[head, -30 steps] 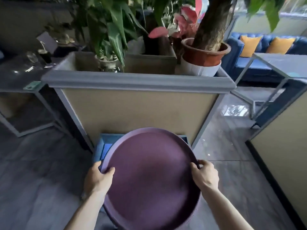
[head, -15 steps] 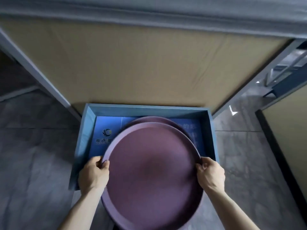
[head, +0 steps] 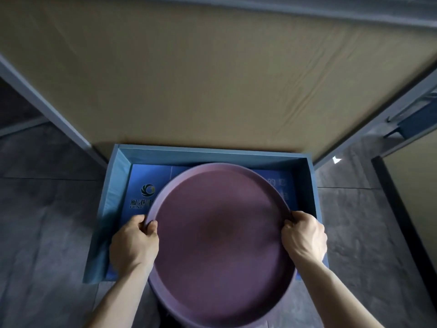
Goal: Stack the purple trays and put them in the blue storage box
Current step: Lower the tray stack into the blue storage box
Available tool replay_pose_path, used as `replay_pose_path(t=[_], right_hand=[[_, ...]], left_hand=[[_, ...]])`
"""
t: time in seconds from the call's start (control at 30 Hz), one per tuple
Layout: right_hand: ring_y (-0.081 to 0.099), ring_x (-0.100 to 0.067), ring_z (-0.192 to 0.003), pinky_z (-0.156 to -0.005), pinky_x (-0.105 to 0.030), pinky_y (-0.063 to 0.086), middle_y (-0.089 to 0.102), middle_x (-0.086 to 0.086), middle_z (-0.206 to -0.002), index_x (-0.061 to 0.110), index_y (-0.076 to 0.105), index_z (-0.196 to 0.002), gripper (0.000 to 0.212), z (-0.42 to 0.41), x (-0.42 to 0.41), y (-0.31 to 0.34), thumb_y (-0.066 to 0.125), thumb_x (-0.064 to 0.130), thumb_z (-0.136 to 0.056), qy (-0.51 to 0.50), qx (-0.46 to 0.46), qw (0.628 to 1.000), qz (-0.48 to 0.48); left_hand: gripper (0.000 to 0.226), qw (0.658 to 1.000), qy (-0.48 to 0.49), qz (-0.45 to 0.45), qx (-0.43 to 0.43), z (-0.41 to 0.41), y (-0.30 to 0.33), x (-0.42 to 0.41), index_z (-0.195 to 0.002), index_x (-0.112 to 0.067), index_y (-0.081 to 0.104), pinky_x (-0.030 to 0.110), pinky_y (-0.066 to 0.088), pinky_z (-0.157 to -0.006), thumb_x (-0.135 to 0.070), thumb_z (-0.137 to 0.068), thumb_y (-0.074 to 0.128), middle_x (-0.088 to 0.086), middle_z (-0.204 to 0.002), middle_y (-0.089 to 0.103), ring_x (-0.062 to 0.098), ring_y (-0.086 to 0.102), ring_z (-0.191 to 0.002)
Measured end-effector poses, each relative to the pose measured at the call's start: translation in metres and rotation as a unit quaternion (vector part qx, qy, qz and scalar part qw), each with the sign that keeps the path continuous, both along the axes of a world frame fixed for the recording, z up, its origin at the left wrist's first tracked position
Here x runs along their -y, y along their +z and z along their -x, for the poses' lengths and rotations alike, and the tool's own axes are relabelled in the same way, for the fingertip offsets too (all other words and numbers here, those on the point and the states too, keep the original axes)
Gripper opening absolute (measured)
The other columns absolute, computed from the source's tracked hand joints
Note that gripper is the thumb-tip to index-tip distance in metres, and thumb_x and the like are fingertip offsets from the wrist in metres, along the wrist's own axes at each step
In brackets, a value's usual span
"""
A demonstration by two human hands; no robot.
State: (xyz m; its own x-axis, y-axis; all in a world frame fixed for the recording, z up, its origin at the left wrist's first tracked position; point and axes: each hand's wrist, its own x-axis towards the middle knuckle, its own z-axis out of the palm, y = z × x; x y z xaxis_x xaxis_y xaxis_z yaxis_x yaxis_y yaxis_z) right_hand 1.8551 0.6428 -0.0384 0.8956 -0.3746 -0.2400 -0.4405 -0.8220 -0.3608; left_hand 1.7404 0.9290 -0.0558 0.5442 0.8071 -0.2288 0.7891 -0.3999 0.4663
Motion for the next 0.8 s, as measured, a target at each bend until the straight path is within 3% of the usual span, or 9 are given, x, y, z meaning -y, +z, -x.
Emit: replay_pose_path(t=[0.2, 0.33, 0.47, 0.6, 0.8], right_hand=[[0.059, -0.04, -0.081, -0.067, -0.036, 0.044, 0.064, -0.012, -0.088, 0.013, 0.061, -0.074, 0.006, -0.006, 0.0, -0.003, 0.056, 0.015, -0.077, 0.046, -0.001, 0.999, 0.021], [0.055, -0.037, -0.075, -0.066, -0.035, 0.043, 0.066, -0.013, -0.087, 0.014, 0.063, -0.071, 0.009, -0.011, -0.002, -0.003, 0.055, 0.012, -0.074, 0.041, -0.019, 0.999, 0.018], [0.061, -0.039, -0.084, -0.066, -0.033, 0.042, 0.065, -0.015, -0.088, 0.015, 0.071, -0.08, 0.02, -0.018, -0.004, 0.0, 0.055, 0.009, -0.071, 0.032, -0.04, 0.998, 0.031], [0.06, -0.038, -0.079, -0.067, -0.034, 0.046, 0.066, -0.015, -0.088, 0.015, 0.071, -0.081, 0.018, -0.017, -0.004, -0.001, 0.055, 0.011, -0.072, 0.032, -0.041, 0.998, 0.033], [0.062, -0.043, -0.093, -0.073, -0.035, 0.045, 0.066, -0.017, -0.099, 0.018, 0.073, -0.089, 0.023, -0.017, -0.004, 0.003, 0.059, 0.012, -0.072, 0.009, -0.051, 0.999, 0.009]], left_hand=[[0.018, 1.0, -0.001, -0.023, 0.009, 0.001, 0.001, 0.002, -0.093, -0.014, 0.072, 0.03, 0.03, -0.055, -0.031, -0.09, 0.067, 0.01, -0.086, 0.076, 0.029, 0.057, -0.071], [0.018, 1.0, -0.001, -0.022, 0.014, 0.001, 0.002, 0.005, -0.094, -0.013, 0.074, 0.032, 0.036, -0.062, -0.029, -0.089, 0.069, 0.011, -0.087, 0.077, 0.037, 0.067, -0.083], [0.017, 1.0, 0.005, -0.025, 0.017, 0.001, 0.0, 0.005, -0.093, -0.013, 0.073, 0.033, 0.037, -0.062, -0.03, -0.089, 0.069, 0.01, -0.085, 0.077, 0.033, 0.063, -0.076], [0.017, 0.999, 0.01, -0.02, 0.023, 0.002, 0.001, 0.004, -0.091, -0.014, 0.073, 0.033, 0.039, -0.062, -0.03, -0.088, 0.069, 0.009, -0.085, 0.076, 0.034, 0.062, -0.076], [0.016, 1.0, -0.007, -0.022, 0.019, 0.002, 0.002, 0.003, -0.089, -0.014, 0.074, 0.036, 0.046, -0.065, -0.029, -0.088, 0.069, 0.01, -0.085, 0.077, 0.038, 0.066, -0.083]])
